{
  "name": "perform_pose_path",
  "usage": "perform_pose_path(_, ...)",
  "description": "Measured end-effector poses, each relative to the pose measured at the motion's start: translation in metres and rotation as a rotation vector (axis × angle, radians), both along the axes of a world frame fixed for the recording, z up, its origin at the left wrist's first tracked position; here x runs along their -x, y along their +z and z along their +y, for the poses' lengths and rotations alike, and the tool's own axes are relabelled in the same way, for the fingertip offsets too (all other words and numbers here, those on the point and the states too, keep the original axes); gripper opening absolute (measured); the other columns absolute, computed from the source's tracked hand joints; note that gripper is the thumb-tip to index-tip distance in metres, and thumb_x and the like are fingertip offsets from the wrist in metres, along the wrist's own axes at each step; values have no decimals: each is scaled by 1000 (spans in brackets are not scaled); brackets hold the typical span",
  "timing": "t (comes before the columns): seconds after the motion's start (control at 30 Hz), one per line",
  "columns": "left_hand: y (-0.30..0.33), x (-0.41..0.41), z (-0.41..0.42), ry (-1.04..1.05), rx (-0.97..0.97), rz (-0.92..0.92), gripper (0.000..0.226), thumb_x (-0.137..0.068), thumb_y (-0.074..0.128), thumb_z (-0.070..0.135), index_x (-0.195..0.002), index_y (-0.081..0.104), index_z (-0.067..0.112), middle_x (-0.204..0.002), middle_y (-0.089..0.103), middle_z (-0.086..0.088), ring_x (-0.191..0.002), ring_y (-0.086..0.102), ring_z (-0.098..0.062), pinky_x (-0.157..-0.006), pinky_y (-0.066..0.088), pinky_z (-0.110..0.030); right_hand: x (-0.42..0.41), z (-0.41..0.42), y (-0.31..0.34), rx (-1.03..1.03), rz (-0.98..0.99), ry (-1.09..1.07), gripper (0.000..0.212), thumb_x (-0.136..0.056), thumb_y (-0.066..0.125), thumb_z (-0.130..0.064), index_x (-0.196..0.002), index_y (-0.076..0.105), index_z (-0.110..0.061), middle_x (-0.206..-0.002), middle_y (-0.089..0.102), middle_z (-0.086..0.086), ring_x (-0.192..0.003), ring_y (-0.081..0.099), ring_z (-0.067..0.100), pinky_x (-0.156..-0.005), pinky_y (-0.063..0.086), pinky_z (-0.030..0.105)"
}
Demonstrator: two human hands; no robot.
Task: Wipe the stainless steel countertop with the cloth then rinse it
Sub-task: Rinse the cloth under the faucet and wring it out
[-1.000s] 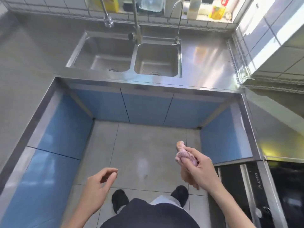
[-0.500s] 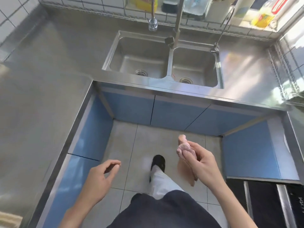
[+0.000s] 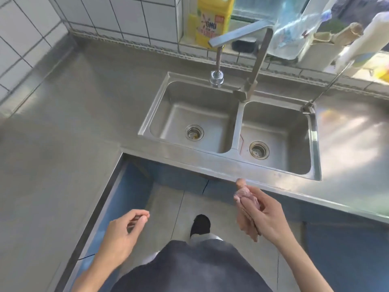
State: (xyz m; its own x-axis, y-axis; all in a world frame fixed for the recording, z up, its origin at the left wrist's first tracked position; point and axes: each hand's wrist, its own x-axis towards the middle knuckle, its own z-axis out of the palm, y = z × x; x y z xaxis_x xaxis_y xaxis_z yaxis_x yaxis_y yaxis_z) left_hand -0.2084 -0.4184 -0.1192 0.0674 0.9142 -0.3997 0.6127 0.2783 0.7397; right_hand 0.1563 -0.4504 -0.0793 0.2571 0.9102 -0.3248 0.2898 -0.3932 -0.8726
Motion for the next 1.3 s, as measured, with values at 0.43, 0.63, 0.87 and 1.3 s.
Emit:
perform_pose_path(0.43,1,-59,235,-204,10,-156,17,-100,63,24,-103,74,36,-102,78,21,-99,73,4,-90,53,-11,-2,223,3,137,441,-159,46,-108,41,-48,-100,82,-28,-103,81,3,-106,75,22,-85,55,32)
perform_pose_path(0.63,-5,-120,342,-262,436,-550,65,-78,61,77,-123,67,30,-125,74,10,-116,72,-12,-99,55,-33,16,284,-11,159,936,-249,85,-94,42,-79,-131,70,-8,-135,68,19,-130,63,30,-101,55,33)
perform_pose_path(0.87,-34,-190,391,-374,896,-1025,79,-103,23,70,-157,41,14,-162,44,-7,-147,46,-23,-112,47,-37,24,333,-46,172,914,-295,29,-88,76,-48,-101,79,-22,-111,76,8,-107,72,23,-97,55,39)
perform_pose_path(1.3,-76,-235,402,306,808,-849,55,-103,43,57,-106,83,19,-122,76,-11,-106,76,-25,-96,57,-42,-101,381,-77,91,-675,-36,38,-98,58,-50,-106,64,-13,-98,67,4,-91,63,26,-79,50,40)
